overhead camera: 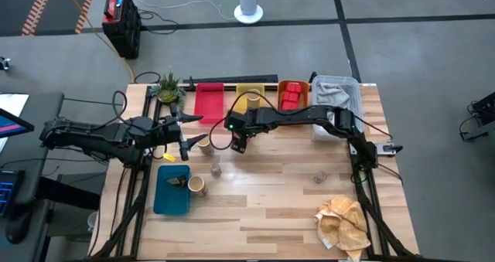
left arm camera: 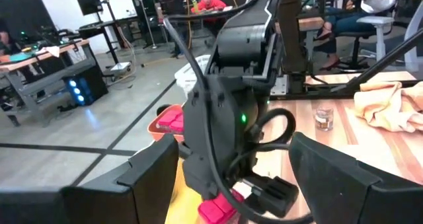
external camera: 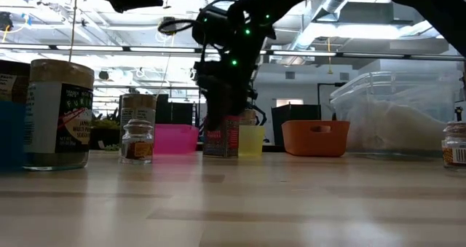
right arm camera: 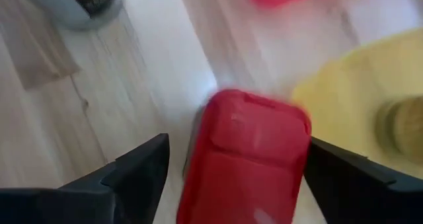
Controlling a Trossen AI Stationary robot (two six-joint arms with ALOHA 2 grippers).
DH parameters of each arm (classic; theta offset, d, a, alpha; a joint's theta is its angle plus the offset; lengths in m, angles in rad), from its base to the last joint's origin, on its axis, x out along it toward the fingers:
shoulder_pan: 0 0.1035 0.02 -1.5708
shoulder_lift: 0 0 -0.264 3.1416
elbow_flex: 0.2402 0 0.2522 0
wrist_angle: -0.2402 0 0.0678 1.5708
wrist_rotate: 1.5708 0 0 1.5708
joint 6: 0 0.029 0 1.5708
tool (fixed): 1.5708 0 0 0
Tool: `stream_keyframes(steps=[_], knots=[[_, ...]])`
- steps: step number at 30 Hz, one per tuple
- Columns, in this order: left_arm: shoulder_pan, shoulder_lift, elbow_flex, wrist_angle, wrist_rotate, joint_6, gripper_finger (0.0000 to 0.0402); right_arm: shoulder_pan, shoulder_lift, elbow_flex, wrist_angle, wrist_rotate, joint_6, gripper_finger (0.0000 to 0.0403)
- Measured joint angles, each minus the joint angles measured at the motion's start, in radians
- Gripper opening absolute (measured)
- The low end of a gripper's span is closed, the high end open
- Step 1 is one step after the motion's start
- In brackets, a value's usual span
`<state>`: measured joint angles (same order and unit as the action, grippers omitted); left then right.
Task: Sort spices by type
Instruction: Put the red seasoning can into the orange bin
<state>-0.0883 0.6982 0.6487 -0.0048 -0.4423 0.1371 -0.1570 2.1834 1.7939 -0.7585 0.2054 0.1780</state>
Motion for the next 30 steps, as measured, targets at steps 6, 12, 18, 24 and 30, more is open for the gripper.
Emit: stream_keyframes(steps=[6, 12, 18, 24, 30], knots=[[0.000, 0.000, 0.000, 0.000, 0.000, -0.001, 0.0277, -0.002, -0.003, 0.002, -0.023, 0.003, -0.003, 0.0256], [0.000, 0.000, 0.000, -0.004, 0.000, -0.002, 0.0277, 0.008, -0.048, 0.001, -0.125, 0.002, -0.007, 0.0233], [0.000, 0.000, 0.000, -0.027, 0.000, -0.006, 0.0277, 0.022, -0.206, 0.002, -0.303, 0.028, -0.004, 0.0233], [0.000, 0.003, 0.001, -0.023, 0.000, -0.031, 0.0277, -0.028, -0.363, 0.002, -0.416, 0.287, 0.156, 0.0233], [0.000, 0.009, 0.001, -0.024, 0.000, -0.037, 0.0277, -0.123, -0.404, 0.002, -0.589, 0.386, 0.356, 0.0233]])
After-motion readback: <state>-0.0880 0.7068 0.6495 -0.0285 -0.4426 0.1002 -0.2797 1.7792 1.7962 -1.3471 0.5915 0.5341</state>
